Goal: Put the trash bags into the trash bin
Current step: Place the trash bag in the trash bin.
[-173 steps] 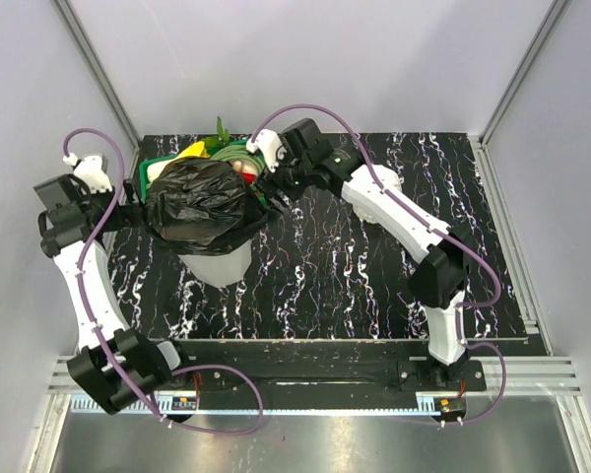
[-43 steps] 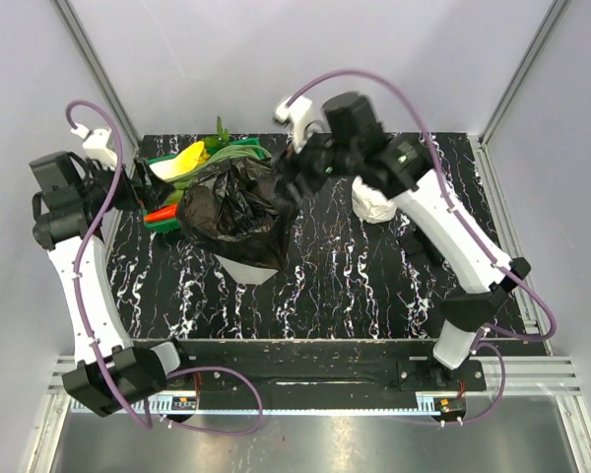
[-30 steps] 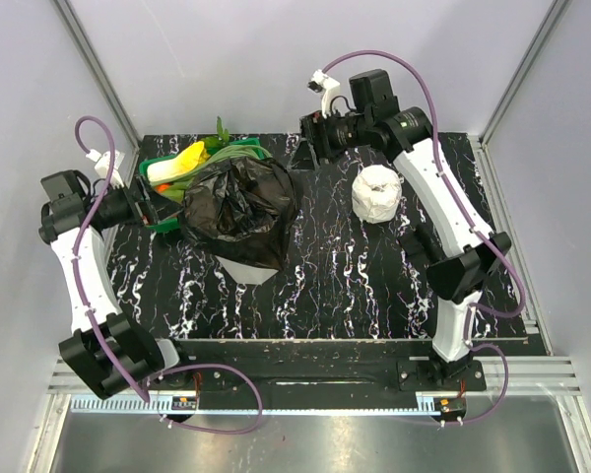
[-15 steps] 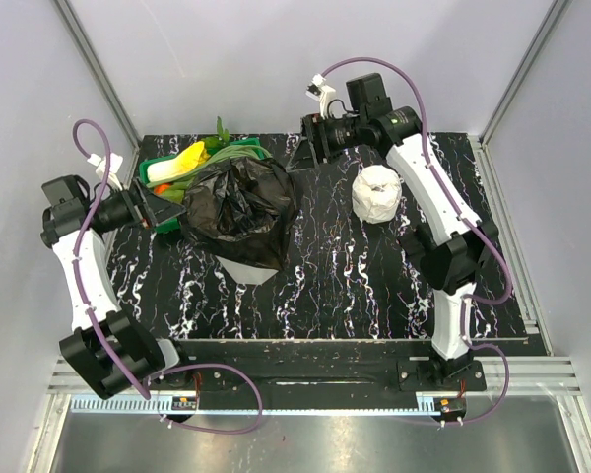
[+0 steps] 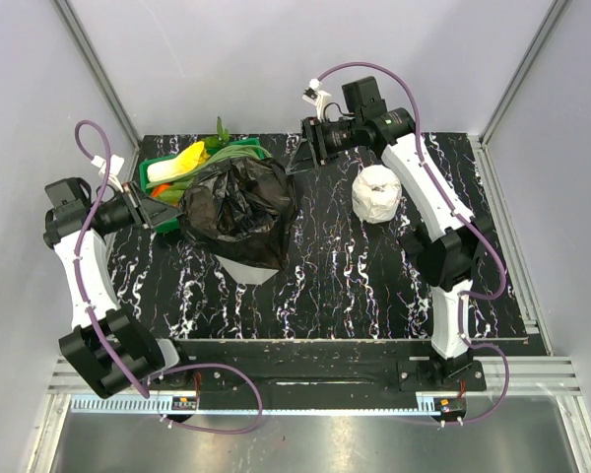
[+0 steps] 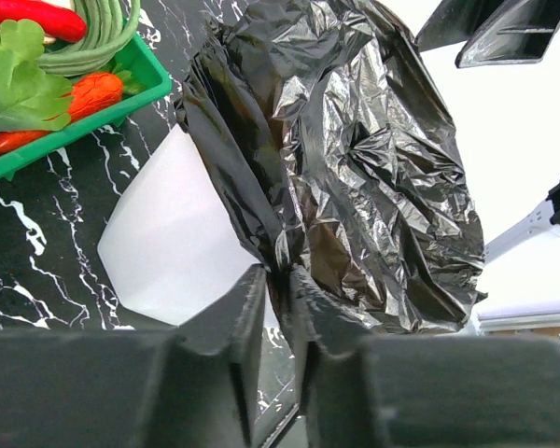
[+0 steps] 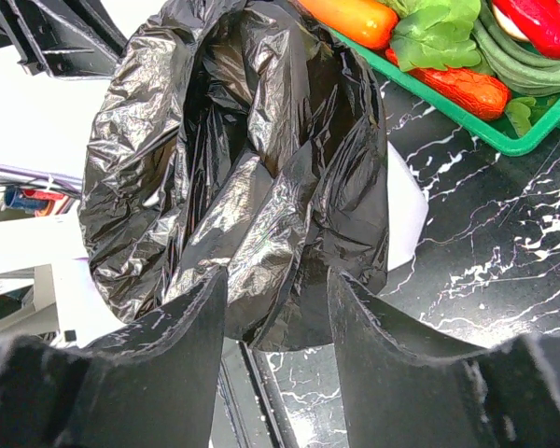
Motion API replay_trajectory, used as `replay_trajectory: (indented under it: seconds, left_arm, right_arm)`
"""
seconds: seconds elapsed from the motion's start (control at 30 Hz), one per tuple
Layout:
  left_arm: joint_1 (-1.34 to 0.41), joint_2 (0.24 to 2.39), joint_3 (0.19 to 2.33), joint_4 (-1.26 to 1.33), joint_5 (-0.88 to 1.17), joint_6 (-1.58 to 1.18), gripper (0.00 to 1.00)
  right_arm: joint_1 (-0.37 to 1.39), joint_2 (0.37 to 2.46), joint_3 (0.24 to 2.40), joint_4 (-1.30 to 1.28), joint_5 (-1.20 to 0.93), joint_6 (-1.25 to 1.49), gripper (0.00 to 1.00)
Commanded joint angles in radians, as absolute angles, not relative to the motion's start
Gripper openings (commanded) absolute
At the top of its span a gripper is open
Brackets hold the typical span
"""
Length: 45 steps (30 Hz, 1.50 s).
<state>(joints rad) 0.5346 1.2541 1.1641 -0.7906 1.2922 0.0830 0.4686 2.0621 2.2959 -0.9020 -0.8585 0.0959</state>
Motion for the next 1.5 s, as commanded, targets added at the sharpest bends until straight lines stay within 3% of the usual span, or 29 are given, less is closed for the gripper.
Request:
replay_trajectory:
  seconds: [0.0, 0.13, 0.33, 0.57, 0.77, 1.13, 1.27, 1.47]
  left_arm:
    - [0.532, 1.256, 1.178, -0.752, 1.345, 0.101, 0.15]
    - [0.523, 1.261, 1.186, -0.752, 1.332, 0.103, 0.00]
    - [0.525, 1.269, 1.190, -0.753, 1.301, 0.117, 0.00]
    - [0.523, 1.269, 1.198, -0.750, 1.286, 0.126, 0.00]
    - [0.525, 1.262, 1.196, -0.750, 1.266, 0.141, 0.00]
    - [0.525, 1.261, 1.192, -0.750, 1.239, 0.159, 0.00]
    - [0.525, 1.258, 1.189, -0.750, 1.195, 0.187, 0.00]
    - [0.525, 1.246, 1.151, -0.703, 1.102, 0.207, 0.00]
  right_arm:
    - [0.474, 2.057, 2.295, -0.871, -0.890, 0.095, 0.52]
    - [0.485, 2.063, 2.289, -0.871, -0.890, 0.091, 0.51]
    - [0.495, 2.063, 2.286, -0.891, -0.856, 0.051, 0.50]
    - [0.497, 2.028, 2.229, -0.897, -0.764, -0.027, 0.64]
    - [0.497, 2.000, 2.207, -0.897, -0.710, -0.061, 0.65]
    - [0.497, 2.014, 2.201, -0.888, -0.749, -0.054, 0.32]
    - [0.497, 2.010, 2.184, -0.885, -0.720, -0.064, 0.13]
    - [0.497, 1.999, 2.126, -0.861, -0.646, -0.092, 0.07]
